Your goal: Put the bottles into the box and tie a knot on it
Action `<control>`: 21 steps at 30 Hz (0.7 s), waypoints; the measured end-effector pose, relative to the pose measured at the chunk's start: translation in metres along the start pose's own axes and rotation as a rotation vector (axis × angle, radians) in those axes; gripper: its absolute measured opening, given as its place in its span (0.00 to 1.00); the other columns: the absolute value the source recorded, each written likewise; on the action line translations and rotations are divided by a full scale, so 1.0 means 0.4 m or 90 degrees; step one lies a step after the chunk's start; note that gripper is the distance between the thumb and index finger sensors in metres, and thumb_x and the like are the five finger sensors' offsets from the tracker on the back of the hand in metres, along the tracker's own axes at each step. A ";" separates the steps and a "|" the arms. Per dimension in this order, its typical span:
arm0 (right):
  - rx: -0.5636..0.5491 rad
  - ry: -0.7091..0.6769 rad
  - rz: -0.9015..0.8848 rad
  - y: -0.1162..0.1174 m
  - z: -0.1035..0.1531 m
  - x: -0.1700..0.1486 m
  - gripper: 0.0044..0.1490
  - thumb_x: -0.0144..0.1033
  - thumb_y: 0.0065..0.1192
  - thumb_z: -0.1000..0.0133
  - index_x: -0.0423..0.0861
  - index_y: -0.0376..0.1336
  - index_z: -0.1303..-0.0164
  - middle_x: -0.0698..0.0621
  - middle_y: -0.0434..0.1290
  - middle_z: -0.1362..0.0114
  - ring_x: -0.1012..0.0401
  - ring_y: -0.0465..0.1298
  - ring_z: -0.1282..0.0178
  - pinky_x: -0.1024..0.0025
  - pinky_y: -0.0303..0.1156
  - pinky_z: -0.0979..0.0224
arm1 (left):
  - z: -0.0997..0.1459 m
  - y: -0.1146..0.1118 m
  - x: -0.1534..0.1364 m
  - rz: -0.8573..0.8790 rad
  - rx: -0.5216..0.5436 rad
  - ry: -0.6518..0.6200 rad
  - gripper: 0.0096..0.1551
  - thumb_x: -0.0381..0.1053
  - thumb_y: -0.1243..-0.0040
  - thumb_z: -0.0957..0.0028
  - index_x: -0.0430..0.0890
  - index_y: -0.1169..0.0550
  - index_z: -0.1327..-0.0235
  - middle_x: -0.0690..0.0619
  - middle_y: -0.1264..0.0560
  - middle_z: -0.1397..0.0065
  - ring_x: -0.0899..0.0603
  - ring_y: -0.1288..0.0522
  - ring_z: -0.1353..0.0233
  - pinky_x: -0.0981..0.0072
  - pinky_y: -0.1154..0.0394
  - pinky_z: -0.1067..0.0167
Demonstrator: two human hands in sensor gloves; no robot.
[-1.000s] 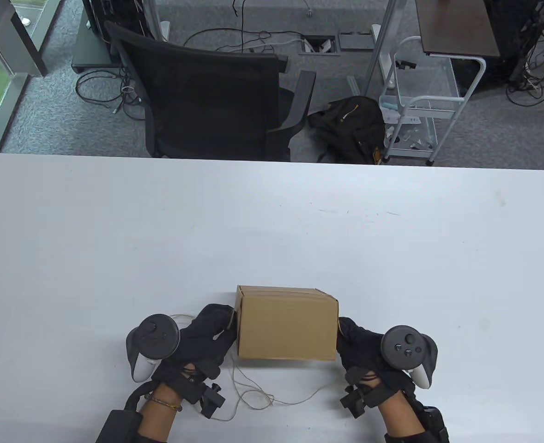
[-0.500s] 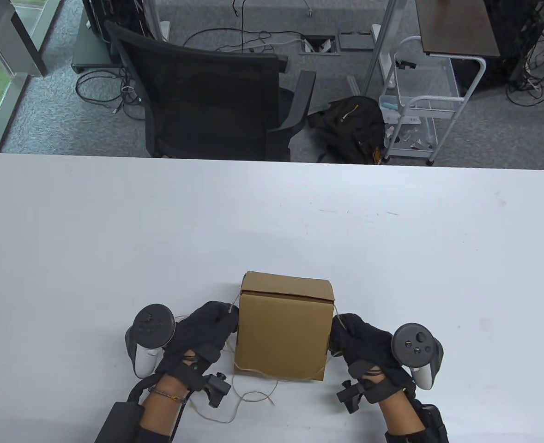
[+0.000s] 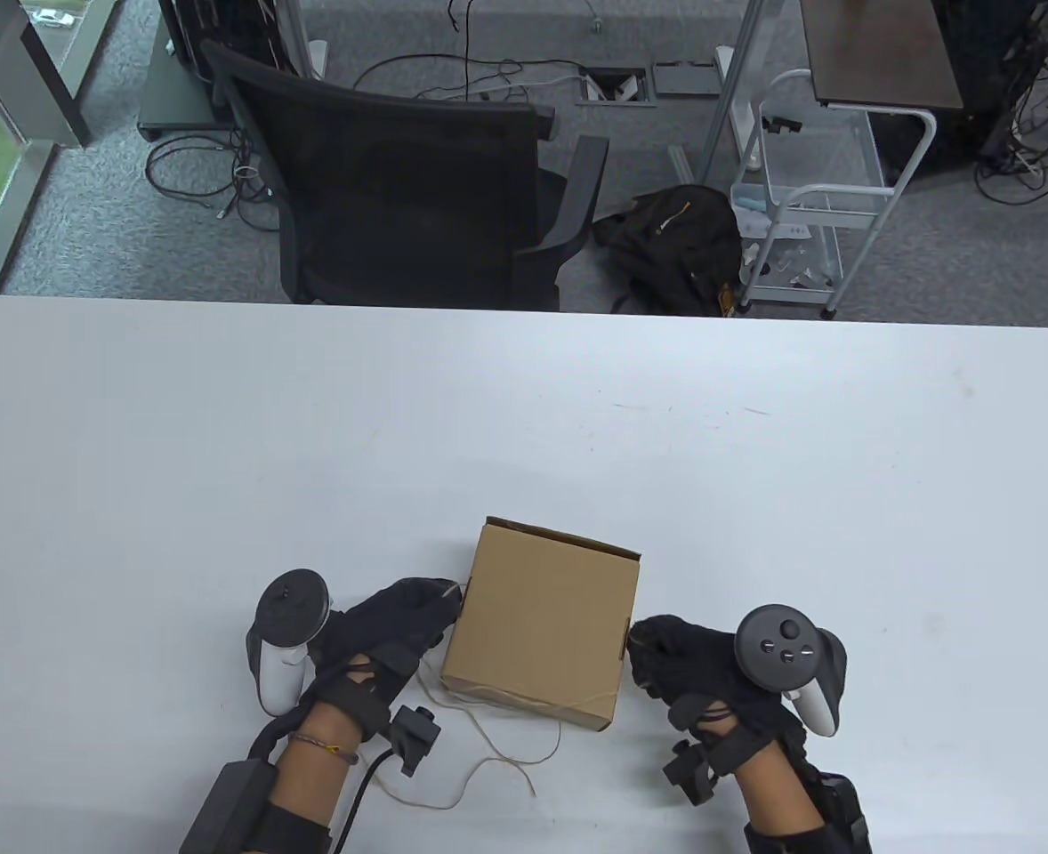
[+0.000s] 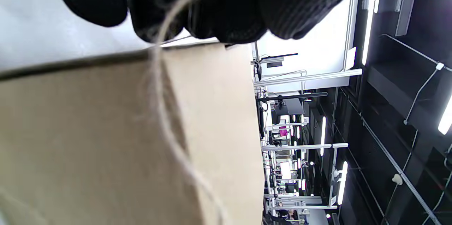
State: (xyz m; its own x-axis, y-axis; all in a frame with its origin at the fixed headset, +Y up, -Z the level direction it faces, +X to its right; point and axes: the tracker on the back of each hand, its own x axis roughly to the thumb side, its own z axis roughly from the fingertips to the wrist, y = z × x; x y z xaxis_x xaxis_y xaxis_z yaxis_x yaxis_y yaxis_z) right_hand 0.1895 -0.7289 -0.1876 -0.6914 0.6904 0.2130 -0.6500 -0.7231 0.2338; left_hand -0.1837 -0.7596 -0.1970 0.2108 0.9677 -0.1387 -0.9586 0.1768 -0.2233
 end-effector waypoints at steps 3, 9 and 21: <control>0.002 -0.026 0.072 -0.006 0.018 0.035 0.24 0.30 0.75 0.51 0.35 0.77 0.47 0.42 0.84 0.54 0.46 0.82 0.54 0.41 0.76 0.44 | 0.016 -0.010 0.029 -0.017 -0.003 -0.026 0.28 0.54 0.29 0.46 0.35 0.17 0.44 0.34 0.31 0.18 0.21 0.31 0.22 0.21 0.32 0.35; -0.130 -0.151 0.237 -0.001 0.053 0.107 0.23 0.26 0.71 0.51 0.39 0.77 0.46 0.38 0.77 0.38 0.39 0.74 0.38 0.34 0.66 0.34 | 0.059 -0.080 0.094 -0.312 0.075 -0.129 0.28 0.53 0.29 0.48 0.36 0.17 0.43 0.35 0.31 0.18 0.22 0.31 0.22 0.21 0.34 0.34; -0.149 -0.286 0.227 0.036 0.012 0.091 0.24 0.32 0.67 0.48 0.45 0.74 0.41 0.38 0.66 0.22 0.29 0.63 0.27 0.27 0.63 0.32 | 0.030 -0.156 0.099 -0.568 0.065 -0.240 0.25 0.50 0.38 0.44 0.45 0.25 0.34 0.43 0.35 0.13 0.31 0.30 0.18 0.28 0.34 0.28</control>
State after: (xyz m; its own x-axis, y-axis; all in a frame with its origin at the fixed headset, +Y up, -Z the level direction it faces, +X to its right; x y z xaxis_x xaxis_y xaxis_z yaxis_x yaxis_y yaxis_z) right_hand 0.1563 -0.7140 -0.1719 -0.7115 0.3104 0.6304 -0.4905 -0.8618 -0.1293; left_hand -0.1180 -0.7301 -0.1769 0.8095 0.4616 0.3630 -0.4920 0.8705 -0.0098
